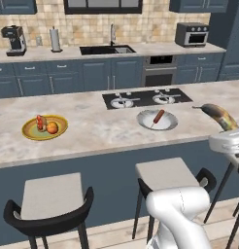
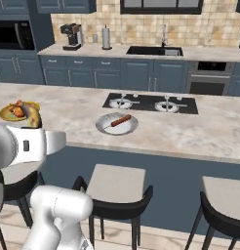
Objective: Pick up the peach and banana from the fridge and place one fruit on each plate on the dining counter.
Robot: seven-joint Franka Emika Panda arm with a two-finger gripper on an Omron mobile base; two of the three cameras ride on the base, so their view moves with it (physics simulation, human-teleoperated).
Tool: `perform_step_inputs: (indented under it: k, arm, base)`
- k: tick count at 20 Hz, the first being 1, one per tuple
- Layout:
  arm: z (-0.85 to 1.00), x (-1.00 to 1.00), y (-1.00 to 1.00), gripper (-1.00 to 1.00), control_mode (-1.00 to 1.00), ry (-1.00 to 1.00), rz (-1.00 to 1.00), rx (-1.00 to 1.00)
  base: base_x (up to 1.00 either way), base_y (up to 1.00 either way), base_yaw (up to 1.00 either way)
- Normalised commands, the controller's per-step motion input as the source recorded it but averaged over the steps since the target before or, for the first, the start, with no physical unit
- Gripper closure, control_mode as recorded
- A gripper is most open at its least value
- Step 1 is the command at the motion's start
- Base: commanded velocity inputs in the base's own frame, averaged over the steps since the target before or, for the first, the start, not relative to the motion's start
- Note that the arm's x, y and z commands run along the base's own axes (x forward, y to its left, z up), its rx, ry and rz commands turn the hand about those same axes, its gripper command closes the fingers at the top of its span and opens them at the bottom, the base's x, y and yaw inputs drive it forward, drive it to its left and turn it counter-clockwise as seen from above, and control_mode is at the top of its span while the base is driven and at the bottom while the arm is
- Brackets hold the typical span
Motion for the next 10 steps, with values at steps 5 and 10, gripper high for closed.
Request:
perform_step_inputs:
  k: [5,10]
  arm:
    - [0.00,0.80,-0.13,1.00,-1.00,0.38,0.01,0.12]
    - [0.00,1.00,-0.15,1.00,-1.00,0.62,0.03,0.10]
  base:
    - [0.20,-0.02,0.00]
    - [0.00,0.00,0.00]
